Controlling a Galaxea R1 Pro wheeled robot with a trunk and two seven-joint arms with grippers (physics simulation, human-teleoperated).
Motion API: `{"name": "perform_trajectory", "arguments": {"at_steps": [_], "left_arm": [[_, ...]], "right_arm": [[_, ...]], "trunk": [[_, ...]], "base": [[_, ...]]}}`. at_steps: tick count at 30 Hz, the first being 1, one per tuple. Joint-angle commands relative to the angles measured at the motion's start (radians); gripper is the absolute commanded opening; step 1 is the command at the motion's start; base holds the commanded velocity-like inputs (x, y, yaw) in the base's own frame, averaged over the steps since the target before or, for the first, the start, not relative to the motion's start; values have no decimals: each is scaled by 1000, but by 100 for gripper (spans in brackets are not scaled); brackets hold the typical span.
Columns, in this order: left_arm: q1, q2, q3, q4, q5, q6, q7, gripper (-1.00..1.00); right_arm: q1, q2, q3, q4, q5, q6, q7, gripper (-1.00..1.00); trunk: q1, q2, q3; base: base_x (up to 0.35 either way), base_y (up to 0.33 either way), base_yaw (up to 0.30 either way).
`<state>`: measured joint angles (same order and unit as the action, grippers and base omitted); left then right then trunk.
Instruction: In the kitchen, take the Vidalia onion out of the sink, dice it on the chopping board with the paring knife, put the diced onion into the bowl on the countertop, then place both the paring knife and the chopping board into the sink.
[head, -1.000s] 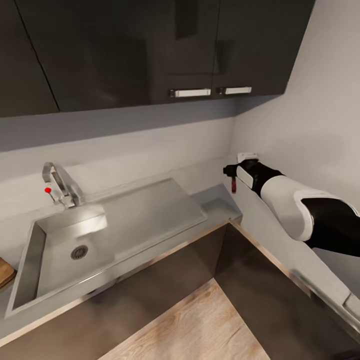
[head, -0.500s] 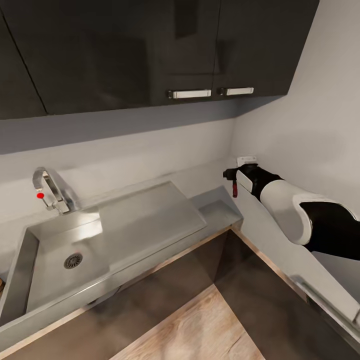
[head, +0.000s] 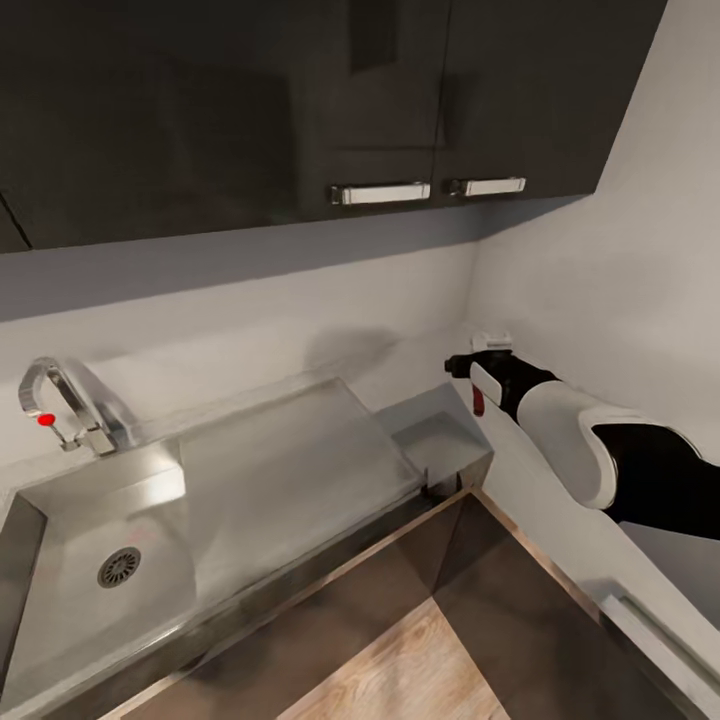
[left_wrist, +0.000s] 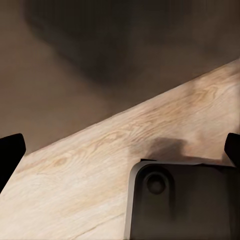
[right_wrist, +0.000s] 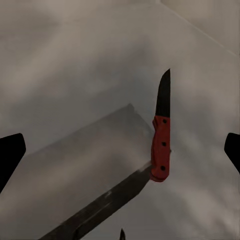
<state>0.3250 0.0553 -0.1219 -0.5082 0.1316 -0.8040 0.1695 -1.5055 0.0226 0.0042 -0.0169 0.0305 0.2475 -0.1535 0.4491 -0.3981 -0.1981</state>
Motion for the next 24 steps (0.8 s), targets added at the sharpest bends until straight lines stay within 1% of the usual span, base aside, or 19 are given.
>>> {"name": "perform_trajectory", "arguments": {"at_steps": [1, 8, 14, 24], "left_arm": [[0, 1, -9, 2, 10, -2, 4, 100], [0, 0, -9, 5, 10, -2, 4, 100], [0, 0, -9, 5, 10, -2, 4, 100], [0, 0, -9, 5, 10, -2, 4, 100]], "right_arm": [[3, 0, 0, -2, 3, 5, -3, 100], [18, 0, -1, -2, 0, 4, -3, 100], [31, -1, -1, -2, -48, 4, -3, 100], [34, -5, -2, -3, -55, 3, -3, 100]], "trunk": [[1, -2, -2], [1, -2, -2], [1, -2, -2], [1, -2, -2]], "base": [[68, -6, 0], [22, -84, 0], [2, -53, 0], [0, -3, 0]]}}
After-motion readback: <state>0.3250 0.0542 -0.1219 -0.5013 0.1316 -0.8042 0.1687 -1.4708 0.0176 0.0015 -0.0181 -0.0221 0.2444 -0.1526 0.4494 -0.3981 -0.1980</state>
